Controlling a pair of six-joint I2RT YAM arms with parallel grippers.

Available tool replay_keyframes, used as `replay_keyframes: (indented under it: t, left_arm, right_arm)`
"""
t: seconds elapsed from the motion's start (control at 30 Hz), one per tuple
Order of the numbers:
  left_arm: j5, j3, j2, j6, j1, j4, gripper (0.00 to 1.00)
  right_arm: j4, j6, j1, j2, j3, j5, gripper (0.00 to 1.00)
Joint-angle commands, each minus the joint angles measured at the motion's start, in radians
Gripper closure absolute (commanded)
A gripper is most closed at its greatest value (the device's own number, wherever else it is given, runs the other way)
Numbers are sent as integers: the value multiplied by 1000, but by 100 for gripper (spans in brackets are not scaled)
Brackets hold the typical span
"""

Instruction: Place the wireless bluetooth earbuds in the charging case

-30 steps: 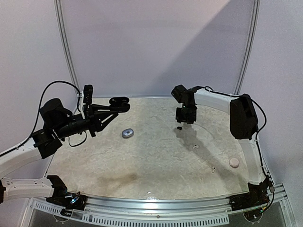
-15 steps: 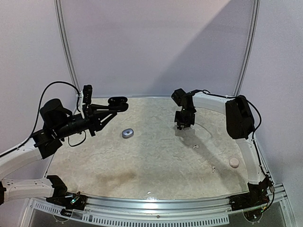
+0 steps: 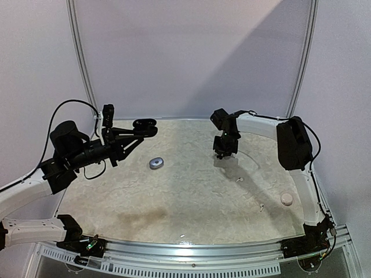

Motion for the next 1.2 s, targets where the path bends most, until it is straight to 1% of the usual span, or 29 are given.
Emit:
replay_keyframes:
  t: [0.0,0.23,0.4,0.53,0.77,0.93,1.07,1.17]
  left_arm:
    - [-1,4,6,15,13,17,100]
    - [-3,9,4,23,13,5,100]
    - [1,12,5,24,13,3,100]
    - [2,13,5,27,13,-4,100]
    - [3,12,8,25,13,-1,100]
    - [4,12,7,23,13,-2,100]
    - [5,12,3,24,13,-6,100]
    - [3,10,1,26,12,-8,100]
  right_arm:
    - [-57,-5,18,-17,-53,-54,86]
    - [-62,-13,34,-54,-74,-86,82]
    - [-44,-12,35,-69,-105,-93,82]
    - [-45,-13,36,-68,-101,-161,81]
    - [-104,-33,40,-67,-98,-139,82]
    - [-97,-44,63,-36,-92,-207,82]
    - [-93,-46,68,-15,-95,-243,85]
    - [-91,-49,68,-11,-104,-230,88]
